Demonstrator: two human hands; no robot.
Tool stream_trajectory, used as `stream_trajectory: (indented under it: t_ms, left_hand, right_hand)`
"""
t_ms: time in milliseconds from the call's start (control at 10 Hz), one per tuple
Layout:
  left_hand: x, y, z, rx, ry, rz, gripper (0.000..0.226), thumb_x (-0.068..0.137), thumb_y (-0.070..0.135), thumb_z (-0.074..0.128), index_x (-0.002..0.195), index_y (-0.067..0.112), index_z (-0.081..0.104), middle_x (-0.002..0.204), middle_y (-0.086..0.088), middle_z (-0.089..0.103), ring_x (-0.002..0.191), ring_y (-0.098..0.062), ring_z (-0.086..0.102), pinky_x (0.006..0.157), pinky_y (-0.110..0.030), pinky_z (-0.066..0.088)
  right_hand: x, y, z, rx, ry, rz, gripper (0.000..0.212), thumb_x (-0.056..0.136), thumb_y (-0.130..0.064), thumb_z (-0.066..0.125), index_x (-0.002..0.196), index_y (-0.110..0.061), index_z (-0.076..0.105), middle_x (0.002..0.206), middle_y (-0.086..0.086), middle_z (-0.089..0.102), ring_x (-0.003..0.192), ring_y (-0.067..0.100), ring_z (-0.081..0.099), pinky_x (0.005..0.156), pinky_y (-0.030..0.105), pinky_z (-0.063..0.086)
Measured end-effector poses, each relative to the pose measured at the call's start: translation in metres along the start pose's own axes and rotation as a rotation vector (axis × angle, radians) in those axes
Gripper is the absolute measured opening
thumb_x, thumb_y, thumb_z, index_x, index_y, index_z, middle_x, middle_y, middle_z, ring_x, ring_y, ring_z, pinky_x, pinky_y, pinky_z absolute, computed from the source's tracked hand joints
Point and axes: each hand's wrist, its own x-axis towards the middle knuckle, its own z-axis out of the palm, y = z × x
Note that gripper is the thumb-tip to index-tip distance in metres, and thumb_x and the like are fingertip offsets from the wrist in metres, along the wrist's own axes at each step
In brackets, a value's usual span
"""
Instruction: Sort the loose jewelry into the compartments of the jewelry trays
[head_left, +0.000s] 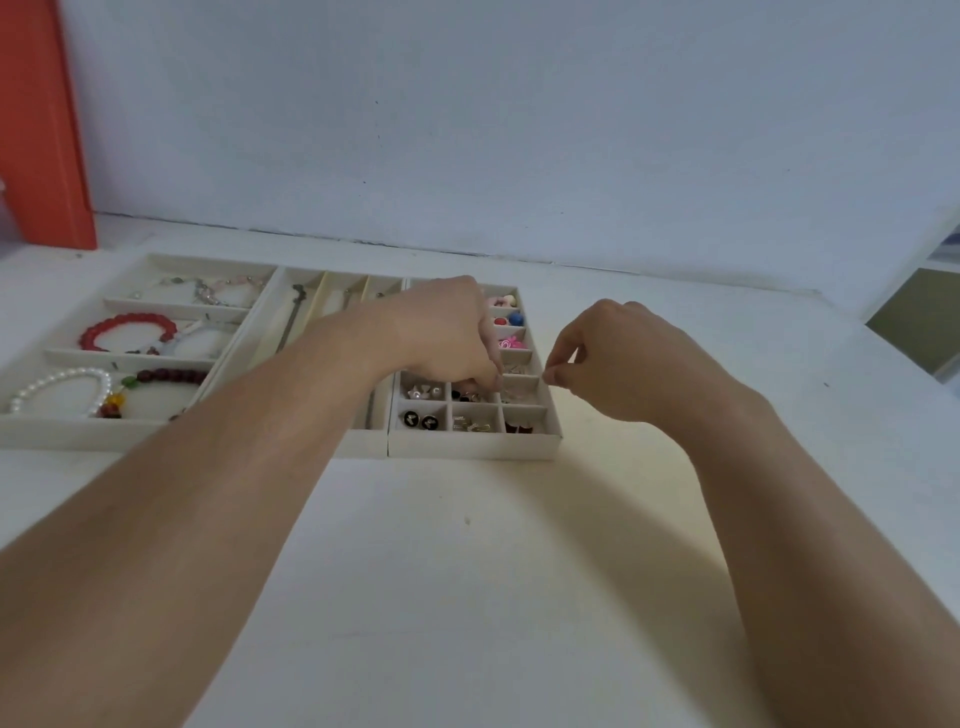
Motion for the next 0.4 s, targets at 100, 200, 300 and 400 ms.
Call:
stream_trajectory:
  t_ms: [100,200,300,400]
  left_hand:
    - [0.002,-0.005,-0.003,-0.110,0.149,-0.023,0.004,0.081,0.031,0.081,0.083,0.029,0.080,0.085,0.015,0.073,0.073,-0.002,0.063,0.065,-0.020,0.043]
    - [0.001,-0.031,-0.023,-0.236,0.406,-0.105,0.021,0.083,0.031,0.079,0.103,0.024,0.076,0.104,0.010,0.070,0.100,-0.010,0.065,0.085,-0.023,0.044]
    - [-0.001,-0.078,-0.055,-0.151,0.516,-0.301,0.048,0.086,0.036,0.074,0.129,0.017,0.065,0.136,-0.004,0.060,0.125,-0.023,0.056,0.100,-0.031,0.042]
    - [-0.012,-0.121,-0.069,0.000,0.477,-0.464,0.059,0.089,0.042,0.070,0.138,0.012,0.056,0.147,-0.011,0.052,0.134,-0.029,0.048,0.109,-0.036,0.037]
  right_hand:
    - [0.009,0.007,0.011,0.177,0.025,0.046,0.018,0.095,-0.045,0.064,0.094,-0.029,0.071,0.078,-0.004,0.074,0.070,0.014,0.065,0.064,0.029,0.049]
    - [0.016,0.007,0.019,0.293,0.008,0.084,0.040,0.100,-0.047,0.055,0.127,-0.018,0.065,0.076,-0.003,0.075,0.078,0.011,0.066,0.074,0.031,0.051]
    - [0.028,0.007,0.028,0.347,-0.059,0.135,0.043,0.104,-0.043,0.049,0.106,-0.008,0.074,0.077,0.002,0.076,0.071,0.019,0.066,0.079,0.037,0.055]
    - [0.033,0.009,0.034,0.339,-0.058,0.145,0.049,0.104,-0.044,0.047,0.084,-0.005,0.071,0.076,0.006,0.073,0.065,0.025,0.063,0.072,0.038,0.054]
